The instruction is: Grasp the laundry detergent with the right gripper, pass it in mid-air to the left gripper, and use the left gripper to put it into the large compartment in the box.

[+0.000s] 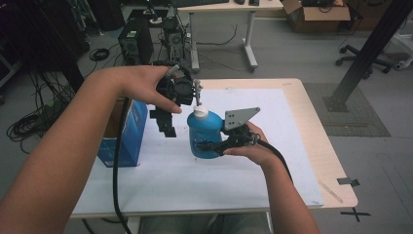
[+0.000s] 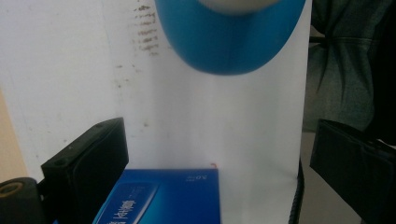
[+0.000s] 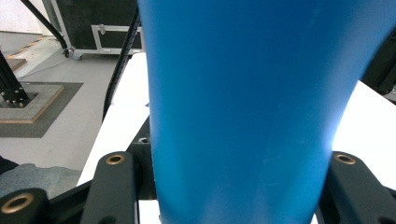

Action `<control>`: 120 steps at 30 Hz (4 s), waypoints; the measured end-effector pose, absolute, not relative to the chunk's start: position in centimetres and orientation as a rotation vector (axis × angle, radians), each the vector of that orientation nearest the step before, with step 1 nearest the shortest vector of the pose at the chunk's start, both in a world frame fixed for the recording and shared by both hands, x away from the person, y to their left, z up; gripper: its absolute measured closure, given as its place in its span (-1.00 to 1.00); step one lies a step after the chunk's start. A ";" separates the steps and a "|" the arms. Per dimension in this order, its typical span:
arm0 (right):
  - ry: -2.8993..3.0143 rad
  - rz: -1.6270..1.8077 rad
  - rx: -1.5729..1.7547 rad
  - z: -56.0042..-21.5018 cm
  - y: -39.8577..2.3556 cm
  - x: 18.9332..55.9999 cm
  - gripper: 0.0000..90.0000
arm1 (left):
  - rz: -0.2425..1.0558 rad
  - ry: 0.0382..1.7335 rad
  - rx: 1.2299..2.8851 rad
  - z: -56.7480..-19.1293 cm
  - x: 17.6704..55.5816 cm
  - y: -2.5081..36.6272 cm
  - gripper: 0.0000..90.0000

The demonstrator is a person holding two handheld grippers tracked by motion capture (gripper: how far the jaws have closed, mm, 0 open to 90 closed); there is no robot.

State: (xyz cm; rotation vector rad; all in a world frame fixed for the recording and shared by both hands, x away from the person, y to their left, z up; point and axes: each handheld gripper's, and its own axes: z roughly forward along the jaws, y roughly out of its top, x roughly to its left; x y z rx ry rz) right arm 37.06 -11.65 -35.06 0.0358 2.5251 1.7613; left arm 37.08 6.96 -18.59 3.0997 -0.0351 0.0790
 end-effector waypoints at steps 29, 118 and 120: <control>2.524 1.806 -0.019 -35.6 -9.1 37.0 0.00 | 0.103 -0.053 3.106 -18.5 36.6 5.5 -0.90; 2.513 1.827 -0.035 -34.5 -7.4 36.8 0.00 | 0.151 -0.110 3.144 -19.7 35.3 4.0 -0.40; 2.508 1.827 -0.038 -34.5 -7.4 36.8 0.00 | 0.153 -0.111 3.140 -19.7 35.3 4.0 -0.36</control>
